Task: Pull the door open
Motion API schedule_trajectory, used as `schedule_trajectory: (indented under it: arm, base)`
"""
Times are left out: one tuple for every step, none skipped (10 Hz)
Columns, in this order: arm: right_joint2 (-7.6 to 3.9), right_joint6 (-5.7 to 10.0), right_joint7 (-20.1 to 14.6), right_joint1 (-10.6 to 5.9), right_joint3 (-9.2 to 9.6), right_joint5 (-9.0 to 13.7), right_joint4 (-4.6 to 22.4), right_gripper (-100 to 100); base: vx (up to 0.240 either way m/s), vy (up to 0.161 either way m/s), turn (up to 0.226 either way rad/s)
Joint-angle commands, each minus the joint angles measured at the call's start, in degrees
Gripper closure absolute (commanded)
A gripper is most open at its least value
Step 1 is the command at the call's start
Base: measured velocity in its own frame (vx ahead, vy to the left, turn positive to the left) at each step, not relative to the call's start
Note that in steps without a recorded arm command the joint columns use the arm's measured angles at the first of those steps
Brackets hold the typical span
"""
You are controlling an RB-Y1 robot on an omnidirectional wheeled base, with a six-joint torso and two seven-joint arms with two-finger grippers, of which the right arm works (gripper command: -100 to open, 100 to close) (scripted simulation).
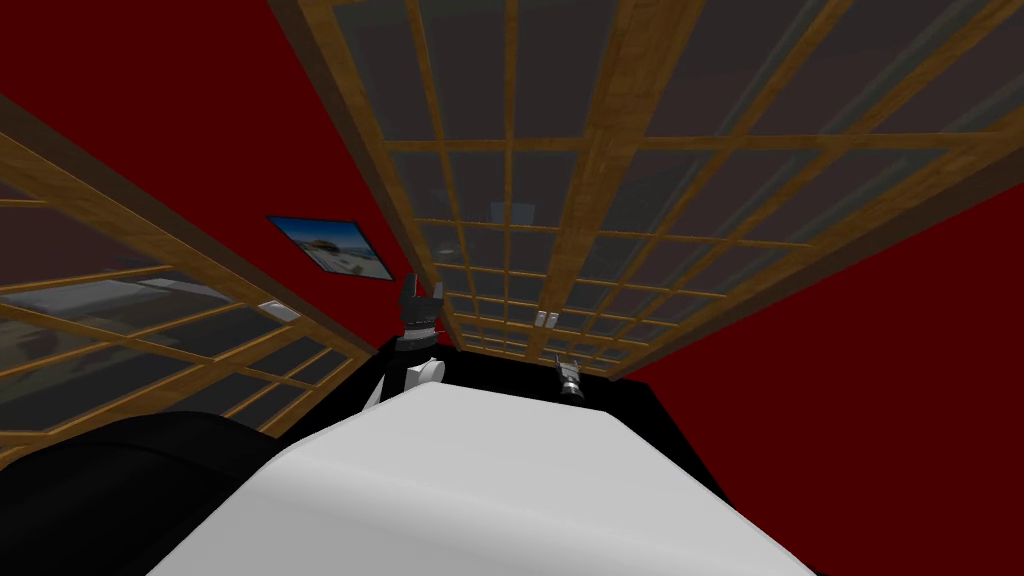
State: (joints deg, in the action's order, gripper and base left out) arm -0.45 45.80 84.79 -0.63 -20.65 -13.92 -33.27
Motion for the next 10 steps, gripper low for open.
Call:
schedule_trajectory:
  arm:
    - [0.65,0.46,0.40,-1.68,0.19,0.22,0.07,-100]
    - [0.65,0.46,0.40,-1.68,0.19,0.22,0.07,-100]
    - [1.25,0.60,0.54,-3.03,0.47,0.37,-0.42,-100]
    - [1.60,0.71,0.57,-4.00,0.70,0.39,-0.81,-100]
    - [1.60,0.71,0.57,-4.00,0.70,0.39,0.49,-100]
    - [1.60,0.71,0.57,-4.00,0.70,0.39,-0.03,-100]
    - [1.60,0.71,0.57,-4.00,0.70,0.39,-0.81,-100]
    - [2.14,0.88,0.63,-5.45,1.03,0.43,-1.40,-100]
    - [2.50,1.00,0.66,-6.42,1.25,0.46,-1.79,-100]
    - [2.50,1.00,0.66,-6.42,1.25,0.46,-1.79,-100]
  base:
    - [0.078,-0.016,0.062]
    - [0.088,-0.038,0.039]
    - [0.134,-0.072,0.055]
    - [0.171,-0.065,0.098]
    - [0.129,-0.046,0.027]
    - [0.059,-0.021,-0.017]
    - [0.009,0.000,-0.009]
    - [0.089,-0.017,0.065]
    - [0.180,-0.049,0.081]
    - [0.143,-0.038,0.041]
